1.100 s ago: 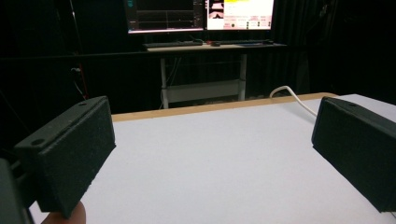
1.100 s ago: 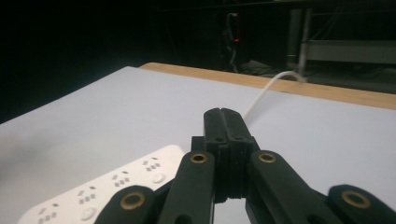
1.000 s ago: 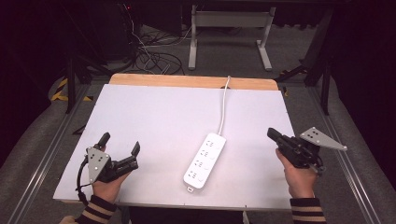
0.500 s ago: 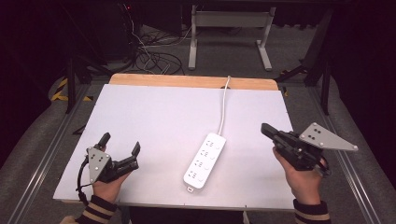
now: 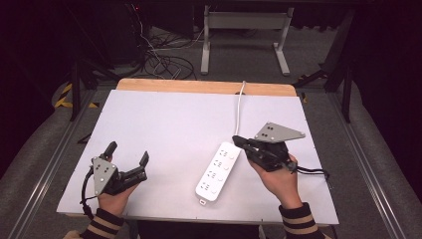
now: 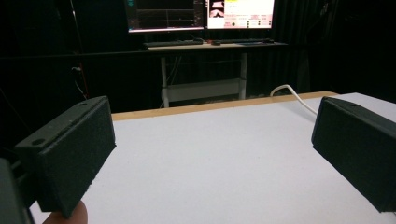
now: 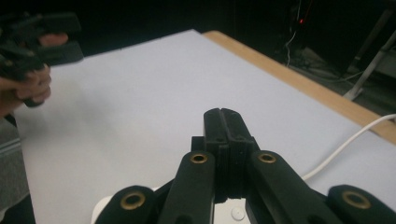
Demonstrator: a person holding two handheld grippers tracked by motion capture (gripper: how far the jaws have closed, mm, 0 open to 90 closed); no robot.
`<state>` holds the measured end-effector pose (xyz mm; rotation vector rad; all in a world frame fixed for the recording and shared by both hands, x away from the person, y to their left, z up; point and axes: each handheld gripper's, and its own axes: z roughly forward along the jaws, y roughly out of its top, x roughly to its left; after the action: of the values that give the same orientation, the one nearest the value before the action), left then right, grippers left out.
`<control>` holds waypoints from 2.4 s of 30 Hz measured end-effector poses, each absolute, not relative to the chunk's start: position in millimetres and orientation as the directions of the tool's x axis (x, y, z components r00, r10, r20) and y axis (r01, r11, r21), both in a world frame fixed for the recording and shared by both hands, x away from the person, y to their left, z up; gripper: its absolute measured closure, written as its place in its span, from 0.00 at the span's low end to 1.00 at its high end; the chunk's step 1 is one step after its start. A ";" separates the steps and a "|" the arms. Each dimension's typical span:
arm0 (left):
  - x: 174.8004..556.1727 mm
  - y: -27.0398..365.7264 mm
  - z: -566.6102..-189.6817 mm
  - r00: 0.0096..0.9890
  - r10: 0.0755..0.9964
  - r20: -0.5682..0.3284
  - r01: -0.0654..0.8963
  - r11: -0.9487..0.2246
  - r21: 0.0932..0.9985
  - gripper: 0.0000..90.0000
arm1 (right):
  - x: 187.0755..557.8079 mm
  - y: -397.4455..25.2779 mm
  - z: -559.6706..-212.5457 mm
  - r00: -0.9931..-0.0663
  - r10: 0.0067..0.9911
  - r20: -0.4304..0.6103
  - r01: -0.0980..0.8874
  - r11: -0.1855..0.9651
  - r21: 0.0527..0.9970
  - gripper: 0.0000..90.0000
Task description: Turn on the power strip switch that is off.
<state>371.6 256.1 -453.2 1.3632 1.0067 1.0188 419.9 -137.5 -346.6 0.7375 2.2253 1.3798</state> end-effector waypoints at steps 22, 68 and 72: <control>370.0 257.3 -453.4 0.270 0.962 0.036 0.021 -0.044 0.999 0.00 | 483.7 -118.5 -446.7 -0.729 0.678 -0.090 0.454 0.578 0.678 1.00; 370.8 256.0 -454.8 0.275 0.961 0.039 0.031 -0.049 0.998 0.00 | 475.6 -117.8 -459.4 -0.701 0.710 -0.066 0.460 0.521 0.719 1.00; 370.8 255.9 -455.0 0.274 0.961 0.039 0.031 -0.049 0.998 0.00 | 475.9 -118.6 -459.9 -0.701 0.711 -0.057 0.462 0.513 0.723 1.00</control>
<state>370.8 255.9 -455.0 1.3873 1.0072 1.0150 475.9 -118.6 -459.9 0.9753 2.4121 1.0007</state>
